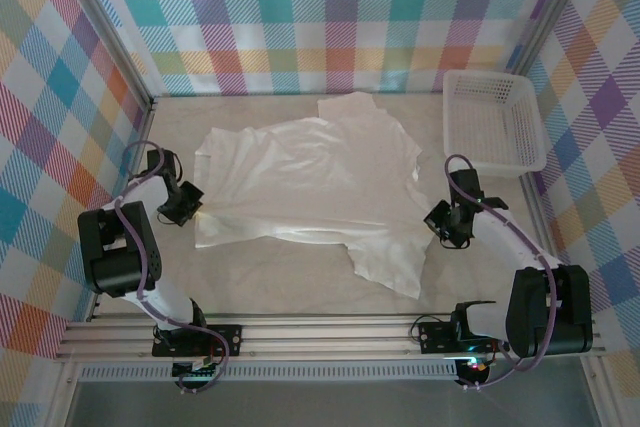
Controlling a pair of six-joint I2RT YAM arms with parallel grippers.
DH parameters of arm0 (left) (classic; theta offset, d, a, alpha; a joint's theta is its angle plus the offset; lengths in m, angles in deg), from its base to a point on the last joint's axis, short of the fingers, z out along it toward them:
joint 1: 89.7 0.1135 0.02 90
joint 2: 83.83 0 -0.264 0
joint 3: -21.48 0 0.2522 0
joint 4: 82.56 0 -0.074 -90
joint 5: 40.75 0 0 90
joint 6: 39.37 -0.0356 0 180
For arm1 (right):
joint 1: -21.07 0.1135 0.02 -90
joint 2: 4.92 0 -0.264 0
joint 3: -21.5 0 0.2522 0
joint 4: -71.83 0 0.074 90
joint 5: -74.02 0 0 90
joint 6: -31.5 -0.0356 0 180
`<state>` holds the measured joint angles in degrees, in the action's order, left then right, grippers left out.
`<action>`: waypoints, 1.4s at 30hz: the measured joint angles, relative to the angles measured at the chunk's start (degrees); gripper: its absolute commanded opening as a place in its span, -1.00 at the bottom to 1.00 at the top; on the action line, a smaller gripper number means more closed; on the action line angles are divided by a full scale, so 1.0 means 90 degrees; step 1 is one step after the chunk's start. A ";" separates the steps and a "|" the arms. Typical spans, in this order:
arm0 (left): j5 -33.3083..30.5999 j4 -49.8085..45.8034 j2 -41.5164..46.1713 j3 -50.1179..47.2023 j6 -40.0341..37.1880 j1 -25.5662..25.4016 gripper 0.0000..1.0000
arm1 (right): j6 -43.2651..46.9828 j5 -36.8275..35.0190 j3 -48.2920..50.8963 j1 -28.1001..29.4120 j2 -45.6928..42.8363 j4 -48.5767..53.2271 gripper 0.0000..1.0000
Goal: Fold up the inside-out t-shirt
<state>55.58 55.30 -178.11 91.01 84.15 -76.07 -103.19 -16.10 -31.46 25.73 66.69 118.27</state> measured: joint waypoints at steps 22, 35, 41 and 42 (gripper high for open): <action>-0.0454 -0.1311 0.3242 -0.2310 0.0925 -0.0527 -0.01 | 0.0022 0.0452 0.0061 -0.0066 0.0041 -0.0134 -1.00; -0.0478 -0.1530 0.2463 -0.2475 0.0993 -0.0583 -1.00 | 0.0022 0.0495 0.0061 -0.0066 0.0107 -0.0189 -1.00; -0.0772 -0.1783 0.3092 -0.2222 0.1044 -0.0549 -1.00 | 0.0022 0.0214 0.0063 -0.0121 0.0032 -0.0024 -1.00; -0.0860 -0.1892 0.3303 -0.2152 0.1069 -0.0525 -1.00 | 0.0024 0.0155 0.0066 -0.0168 0.0017 0.0012 -1.00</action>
<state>47.84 38.27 -148.39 71.64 93.77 -80.79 -102.97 -14.70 -30.87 24.23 66.85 118.38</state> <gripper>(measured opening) 0.050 0.049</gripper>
